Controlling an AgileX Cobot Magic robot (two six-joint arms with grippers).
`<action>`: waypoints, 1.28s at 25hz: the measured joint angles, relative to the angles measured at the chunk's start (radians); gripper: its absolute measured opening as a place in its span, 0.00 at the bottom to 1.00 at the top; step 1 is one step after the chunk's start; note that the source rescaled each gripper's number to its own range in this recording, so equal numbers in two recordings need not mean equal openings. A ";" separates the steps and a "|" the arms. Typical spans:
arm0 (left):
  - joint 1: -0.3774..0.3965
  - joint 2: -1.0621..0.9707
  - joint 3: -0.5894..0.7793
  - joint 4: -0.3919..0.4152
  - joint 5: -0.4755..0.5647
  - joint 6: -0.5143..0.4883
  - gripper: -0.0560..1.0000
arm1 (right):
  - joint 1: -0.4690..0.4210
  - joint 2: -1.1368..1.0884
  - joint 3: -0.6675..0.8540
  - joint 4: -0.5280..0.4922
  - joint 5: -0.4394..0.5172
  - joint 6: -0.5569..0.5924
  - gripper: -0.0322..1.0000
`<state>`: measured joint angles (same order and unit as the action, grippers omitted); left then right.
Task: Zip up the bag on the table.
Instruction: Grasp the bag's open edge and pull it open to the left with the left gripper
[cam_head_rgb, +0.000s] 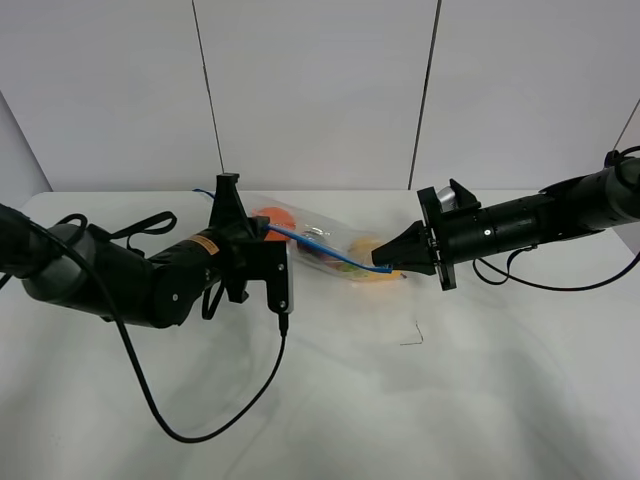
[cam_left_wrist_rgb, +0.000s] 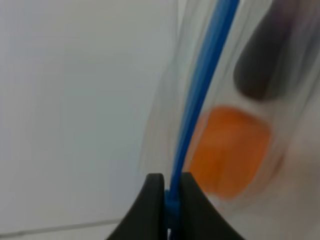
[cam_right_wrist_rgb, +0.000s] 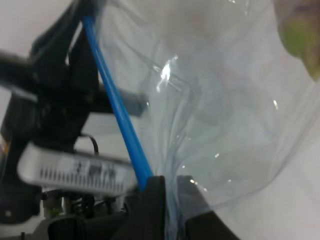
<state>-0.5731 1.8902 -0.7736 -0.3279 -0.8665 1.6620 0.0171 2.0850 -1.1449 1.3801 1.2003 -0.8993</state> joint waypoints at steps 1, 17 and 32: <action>0.020 0.000 0.000 0.007 -0.001 0.000 0.05 | 0.000 0.000 0.000 0.000 0.000 0.000 0.04; 0.232 0.000 0.001 0.066 -0.005 0.000 0.05 | 0.000 0.000 0.000 -0.011 -0.001 0.000 0.04; 0.250 0.000 0.001 0.050 0.020 -0.105 0.53 | -0.001 0.000 0.000 -0.043 0.002 0.001 0.04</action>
<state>-0.3228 1.8902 -0.7729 -0.2782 -0.8463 1.5567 0.0162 2.0850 -1.1449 1.3372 1.2022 -0.8982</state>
